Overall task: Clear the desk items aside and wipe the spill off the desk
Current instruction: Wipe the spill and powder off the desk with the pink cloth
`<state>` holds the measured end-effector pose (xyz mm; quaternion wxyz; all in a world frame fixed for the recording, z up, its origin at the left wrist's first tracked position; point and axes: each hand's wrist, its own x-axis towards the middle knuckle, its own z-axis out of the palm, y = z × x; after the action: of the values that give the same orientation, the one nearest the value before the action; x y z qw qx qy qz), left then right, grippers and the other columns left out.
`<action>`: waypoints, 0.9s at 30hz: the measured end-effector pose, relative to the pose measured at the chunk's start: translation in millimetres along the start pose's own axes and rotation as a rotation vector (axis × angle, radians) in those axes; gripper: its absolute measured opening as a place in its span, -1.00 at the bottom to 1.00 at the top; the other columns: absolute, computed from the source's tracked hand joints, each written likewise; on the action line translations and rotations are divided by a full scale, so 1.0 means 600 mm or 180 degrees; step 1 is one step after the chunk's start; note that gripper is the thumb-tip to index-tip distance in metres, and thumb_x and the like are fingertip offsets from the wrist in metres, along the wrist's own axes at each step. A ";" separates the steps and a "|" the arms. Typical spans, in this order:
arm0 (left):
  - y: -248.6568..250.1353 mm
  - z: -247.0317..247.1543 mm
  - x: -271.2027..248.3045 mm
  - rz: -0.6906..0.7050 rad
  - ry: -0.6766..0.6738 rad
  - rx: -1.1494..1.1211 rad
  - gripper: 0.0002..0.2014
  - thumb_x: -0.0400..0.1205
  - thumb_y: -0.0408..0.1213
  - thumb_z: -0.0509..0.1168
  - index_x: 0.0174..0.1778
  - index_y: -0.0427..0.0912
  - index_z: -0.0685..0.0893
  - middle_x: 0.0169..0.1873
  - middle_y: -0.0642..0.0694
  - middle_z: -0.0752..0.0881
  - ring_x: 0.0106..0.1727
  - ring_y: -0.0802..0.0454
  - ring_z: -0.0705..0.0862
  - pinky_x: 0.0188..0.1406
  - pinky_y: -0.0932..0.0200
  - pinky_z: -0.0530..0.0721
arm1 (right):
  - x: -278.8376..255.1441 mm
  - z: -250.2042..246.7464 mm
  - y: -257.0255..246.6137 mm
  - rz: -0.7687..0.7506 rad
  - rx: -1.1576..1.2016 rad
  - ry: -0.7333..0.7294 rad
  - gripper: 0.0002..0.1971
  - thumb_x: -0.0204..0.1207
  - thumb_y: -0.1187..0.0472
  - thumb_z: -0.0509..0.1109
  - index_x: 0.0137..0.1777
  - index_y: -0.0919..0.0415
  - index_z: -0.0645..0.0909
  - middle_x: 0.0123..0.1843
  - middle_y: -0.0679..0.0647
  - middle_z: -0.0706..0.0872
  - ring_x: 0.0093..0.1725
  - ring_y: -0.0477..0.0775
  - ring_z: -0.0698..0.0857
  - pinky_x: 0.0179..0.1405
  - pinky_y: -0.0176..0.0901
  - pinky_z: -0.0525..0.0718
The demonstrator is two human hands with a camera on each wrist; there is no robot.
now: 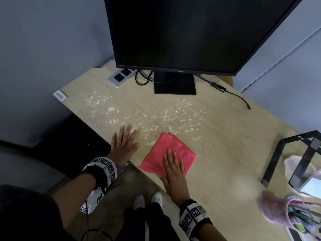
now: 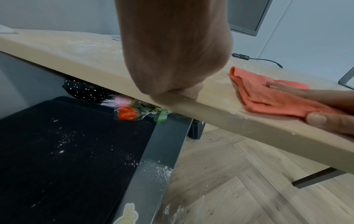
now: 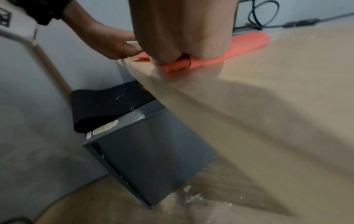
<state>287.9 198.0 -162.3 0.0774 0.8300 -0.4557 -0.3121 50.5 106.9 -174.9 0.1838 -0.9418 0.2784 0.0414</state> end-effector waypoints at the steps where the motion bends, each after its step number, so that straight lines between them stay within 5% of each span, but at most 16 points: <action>1: 0.001 0.000 -0.001 -0.0011 0.0012 0.0009 -0.02 0.22 0.49 -0.78 0.57 0.10 -0.46 0.52 0.06 -0.61 0.50 0.02 -0.65 0.51 -0.10 -0.53 | 0.004 0.006 -0.004 0.0099 -0.0029 0.0054 -0.37 0.68 -0.18 -0.11 0.62 0.20 0.16 0.67 0.15 0.19 0.67 0.12 -0.01 0.63 0.09 -0.11; 6: 0.004 0.000 -0.001 -0.0103 0.0009 0.0219 0.02 0.20 0.45 -0.84 0.59 0.03 -0.43 0.58 -0.02 -0.52 0.56 -0.04 -0.57 0.49 -0.10 -0.52 | 0.006 0.013 -0.029 0.0330 0.0153 0.0262 -0.50 0.66 0.01 0.00 0.54 0.20 0.30 0.59 0.14 0.33 0.68 0.03 -0.14 0.61 0.15 0.03; 8: 0.005 0.000 -0.002 -0.0116 0.0061 0.0262 0.02 0.22 0.44 -0.84 0.60 0.01 -0.40 0.58 -0.03 -0.50 0.57 -0.06 -0.55 0.50 -0.11 -0.50 | 0.002 -0.011 -0.042 0.0321 0.0334 0.0007 -0.36 0.67 -0.18 -0.25 0.54 0.18 0.32 0.60 0.07 0.23 0.66 0.06 -0.14 0.60 0.20 0.15; 10: 0.000 0.004 -0.001 -0.0102 0.0098 0.0335 0.01 0.25 0.42 -0.83 0.60 -0.04 -0.37 0.59 -0.06 -0.46 0.57 -0.07 -0.52 0.50 -0.13 -0.46 | -0.002 -0.054 -0.055 0.0450 0.1145 -0.0496 -0.19 0.52 -0.31 -0.33 0.57 0.14 0.29 0.59 -0.08 0.13 0.62 -0.06 -0.02 0.61 0.00 0.11; 12: -0.005 0.009 -0.001 -0.0080 0.0138 0.0525 -0.09 0.41 0.36 -0.75 0.65 -0.03 -0.26 0.65 -0.17 -0.26 0.63 -0.08 -0.46 0.53 -0.21 -0.32 | -0.005 -0.104 -0.052 0.0457 0.2145 -0.0765 -0.47 0.66 -0.10 0.01 0.45 0.22 0.47 0.32 -0.21 0.65 0.29 -0.32 0.54 0.26 -0.43 0.47; 14: -0.005 0.011 -0.002 -0.0090 0.0196 0.0560 -0.21 0.53 0.31 -0.67 0.64 0.02 -0.17 0.67 -0.24 -0.09 0.65 -0.05 -0.38 0.57 -0.23 -0.25 | -0.001 -0.145 -0.030 0.0717 0.3099 -0.0745 -0.69 0.68 0.16 0.20 0.26 0.32 0.61 -0.23 -0.28 0.77 -0.24 -0.30 0.63 -0.28 -0.48 0.48; 16: -0.001 0.010 -0.003 -0.0111 0.0202 0.0473 -0.11 0.43 0.36 -0.74 0.65 -0.01 -0.23 0.65 -0.17 -0.24 0.65 -0.09 -0.41 0.57 -0.17 -0.33 | 0.003 -0.182 0.004 0.1078 0.3979 -0.0726 -0.68 0.64 0.15 0.24 0.27 0.34 0.59 -0.05 0.07 0.77 -0.10 0.04 0.65 -0.23 -0.27 0.58; 18: 0.005 0.006 -0.006 -0.0107 0.0219 0.0434 0.01 0.28 0.40 -0.84 0.60 -0.10 -0.33 0.60 -0.11 -0.40 0.61 -0.10 -0.44 0.56 -0.17 -0.36 | 0.001 -0.210 0.047 0.1306 0.4718 -0.0707 -0.68 0.67 0.15 0.17 0.33 0.28 0.54 0.16 0.26 0.73 0.04 0.18 0.70 -0.06 -0.08 0.73; 22: 0.008 0.004 -0.006 -0.0157 0.0122 0.0431 0.05 0.19 0.41 -0.90 0.56 -0.11 -0.41 0.61 -0.10 -0.44 0.58 -0.05 -0.49 0.59 -0.19 -0.35 | -0.011 -0.220 0.137 0.1853 0.5083 -0.0315 -0.70 0.71 0.14 0.07 0.25 0.19 0.58 0.04 0.15 0.79 -0.03 0.14 0.75 -0.15 -0.07 0.76; 27: 0.011 0.001 -0.005 -0.0166 0.0136 0.0263 0.05 0.15 0.46 -0.87 0.52 -0.07 -0.46 0.56 -0.01 -0.49 0.57 0.02 -0.51 0.59 -0.14 -0.37 | -0.025 -0.195 0.189 0.2323 0.4741 0.0173 -0.63 0.53 0.01 0.24 0.18 0.24 0.63 -0.01 0.10 0.80 0.04 0.17 0.70 -0.07 -0.04 0.67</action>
<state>281.9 196.8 -158.8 0.0446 0.8506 -0.4446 -0.2772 -26.3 -16.6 -100.3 0.7275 -0.4248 0.5253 -0.1196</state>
